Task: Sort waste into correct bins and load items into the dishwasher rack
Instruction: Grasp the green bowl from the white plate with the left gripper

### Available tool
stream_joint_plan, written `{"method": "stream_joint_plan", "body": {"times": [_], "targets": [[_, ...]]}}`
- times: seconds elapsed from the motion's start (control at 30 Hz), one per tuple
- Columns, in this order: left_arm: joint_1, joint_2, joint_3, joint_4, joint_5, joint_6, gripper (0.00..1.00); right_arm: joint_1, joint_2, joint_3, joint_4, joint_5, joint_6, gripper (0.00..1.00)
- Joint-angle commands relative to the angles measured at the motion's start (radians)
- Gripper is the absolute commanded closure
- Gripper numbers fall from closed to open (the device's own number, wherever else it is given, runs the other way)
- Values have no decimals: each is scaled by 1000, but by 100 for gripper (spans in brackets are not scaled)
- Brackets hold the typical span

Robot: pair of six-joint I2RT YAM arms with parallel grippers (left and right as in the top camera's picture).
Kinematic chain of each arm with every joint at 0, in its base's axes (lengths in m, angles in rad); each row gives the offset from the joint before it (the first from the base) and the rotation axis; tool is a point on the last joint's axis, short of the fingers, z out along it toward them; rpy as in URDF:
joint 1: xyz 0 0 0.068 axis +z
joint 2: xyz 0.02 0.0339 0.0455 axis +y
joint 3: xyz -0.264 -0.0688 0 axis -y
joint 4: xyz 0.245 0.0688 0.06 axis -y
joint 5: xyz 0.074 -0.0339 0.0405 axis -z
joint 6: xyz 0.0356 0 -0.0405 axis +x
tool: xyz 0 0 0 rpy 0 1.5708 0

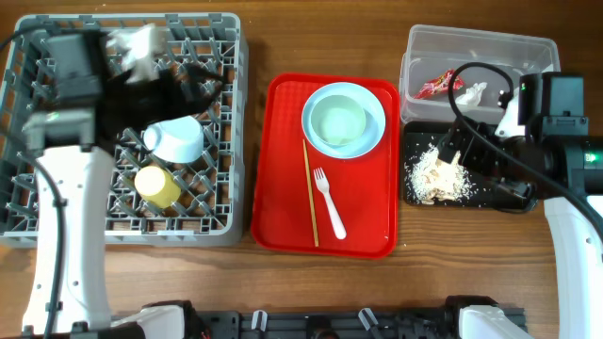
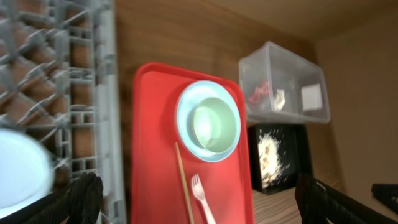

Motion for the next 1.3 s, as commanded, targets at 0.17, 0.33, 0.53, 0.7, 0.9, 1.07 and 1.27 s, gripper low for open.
{"method": "stream_joint_plan", "body": {"times": [0.17,0.33,0.53,0.7,0.9,1.07,1.27], "targets": [[-513,210,145,241,-443,-32,0,-5,2,7,-49,175,42,0],[-616,368,145,328,-441,-33,0,-5,2,7,-54,175,43,0],[-695,571,145,395,-442,-32,0,-4,2,5,-59,175,42,0],[-732,684,145,389,-443,-32,11,-4,2,5,-59,174,42,0],[-745,753,145,351,-591,-33,42,-4,2,5,-59,175,37,0],[-747,758,144,329,-606,-33,96,-4,2,5,-59,175,42,0],[-749,723,146,334,-606,-33,96,-4,2,5,-68,175,37,0]]}}
